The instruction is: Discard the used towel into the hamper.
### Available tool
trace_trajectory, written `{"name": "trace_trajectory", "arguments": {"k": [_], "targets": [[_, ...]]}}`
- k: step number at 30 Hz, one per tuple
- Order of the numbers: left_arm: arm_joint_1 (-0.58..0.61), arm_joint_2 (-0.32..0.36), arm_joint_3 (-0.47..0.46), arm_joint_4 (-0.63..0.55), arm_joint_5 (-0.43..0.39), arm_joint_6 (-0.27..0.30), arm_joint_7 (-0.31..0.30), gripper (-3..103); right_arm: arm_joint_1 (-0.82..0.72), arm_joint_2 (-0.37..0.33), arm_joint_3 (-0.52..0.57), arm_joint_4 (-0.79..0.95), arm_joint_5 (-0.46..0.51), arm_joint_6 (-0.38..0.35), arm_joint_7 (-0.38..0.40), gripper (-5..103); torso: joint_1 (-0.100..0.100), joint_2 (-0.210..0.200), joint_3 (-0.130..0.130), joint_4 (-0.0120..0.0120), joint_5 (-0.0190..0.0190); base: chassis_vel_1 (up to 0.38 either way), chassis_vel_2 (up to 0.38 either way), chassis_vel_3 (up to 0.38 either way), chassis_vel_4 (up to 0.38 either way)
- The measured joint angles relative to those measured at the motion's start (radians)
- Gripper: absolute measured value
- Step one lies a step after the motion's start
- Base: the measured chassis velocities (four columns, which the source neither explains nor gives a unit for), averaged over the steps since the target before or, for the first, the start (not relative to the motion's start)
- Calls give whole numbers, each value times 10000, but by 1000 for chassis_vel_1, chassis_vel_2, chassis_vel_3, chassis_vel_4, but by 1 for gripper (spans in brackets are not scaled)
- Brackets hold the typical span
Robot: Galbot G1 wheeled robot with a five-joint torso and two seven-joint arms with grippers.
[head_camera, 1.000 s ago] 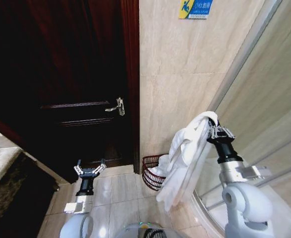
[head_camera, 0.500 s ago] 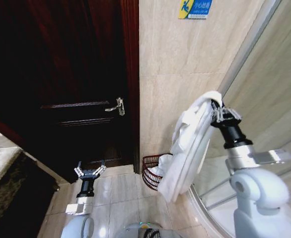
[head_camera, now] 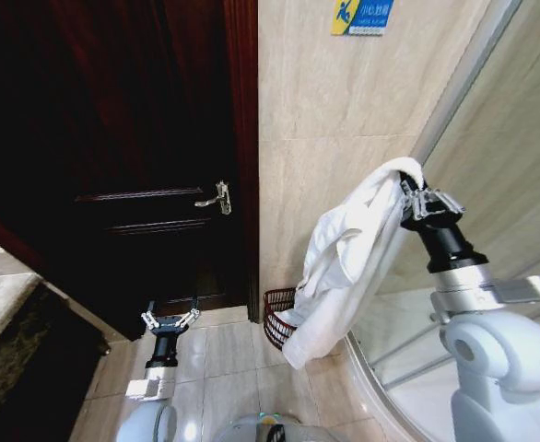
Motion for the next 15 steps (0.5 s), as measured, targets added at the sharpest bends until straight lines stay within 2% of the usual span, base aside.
{"name": "trace_trajectory", "arguments": {"k": [6,15], "targets": [[-35,2,96,-36,123,14,0,100,-200,-1,105,5,4,-293,-9,4,0,-1,0,-1,1,0,0,0,0],[-51,3,116,-58,170,52,3,100,-199,-29,114,5,3,-303,-8,4,1,-3,-1,-1,0,36,-30,-37,38]]}}
